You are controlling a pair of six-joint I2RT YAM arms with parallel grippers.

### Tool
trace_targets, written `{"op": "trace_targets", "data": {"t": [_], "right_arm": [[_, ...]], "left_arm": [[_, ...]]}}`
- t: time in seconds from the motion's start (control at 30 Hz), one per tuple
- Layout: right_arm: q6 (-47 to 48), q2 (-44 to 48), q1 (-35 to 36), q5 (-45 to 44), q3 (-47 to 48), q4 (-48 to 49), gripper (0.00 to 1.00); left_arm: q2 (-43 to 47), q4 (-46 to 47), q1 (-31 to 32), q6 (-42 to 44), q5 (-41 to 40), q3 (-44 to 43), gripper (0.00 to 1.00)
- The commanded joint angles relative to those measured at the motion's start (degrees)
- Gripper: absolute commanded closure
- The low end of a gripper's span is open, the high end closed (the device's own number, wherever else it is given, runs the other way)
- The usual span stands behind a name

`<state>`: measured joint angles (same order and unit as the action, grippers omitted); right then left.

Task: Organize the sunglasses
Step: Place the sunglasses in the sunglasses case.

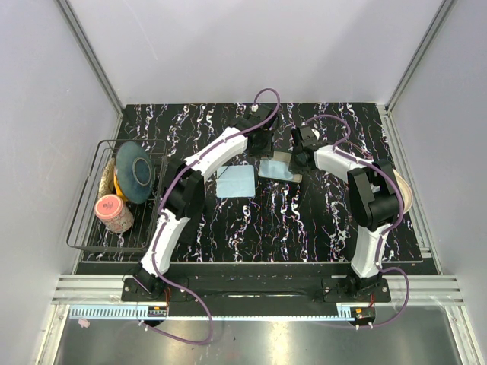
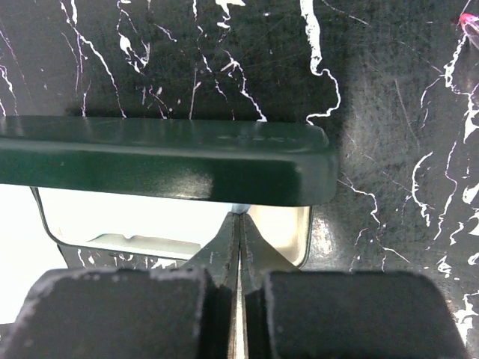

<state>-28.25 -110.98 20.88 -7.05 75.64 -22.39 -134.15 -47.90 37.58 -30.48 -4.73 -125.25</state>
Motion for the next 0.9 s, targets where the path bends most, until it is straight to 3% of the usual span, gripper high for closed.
{"op": "trace_targets", "data": {"t": [0.0,0.77,0.8,0.87], "right_arm": [[1.0,0.24,-0.58,-3.14,1.62,-0.28,1.0],[0.56,-0.2,-0.85,-5.08,0.65,-3.01,1.0],[0.56,-0.03,-0.93,-5.17,0.65,-3.01,0.99],[0.74,0.41,-0.85,-5.26,1.0,-3.01,0.88]], "left_arm": [[2.4,2.28,0.21,-0.72,-0.63,-0.26,0.58],[4.6,2.64,0.39,-0.72,-0.63,1.33,0.58],[4.68,2.9,0.39,-0.72,-0.54,1.5,0.58],[5.47,3.42,0.39,-0.63,-0.45,1.94,0.58]]}}
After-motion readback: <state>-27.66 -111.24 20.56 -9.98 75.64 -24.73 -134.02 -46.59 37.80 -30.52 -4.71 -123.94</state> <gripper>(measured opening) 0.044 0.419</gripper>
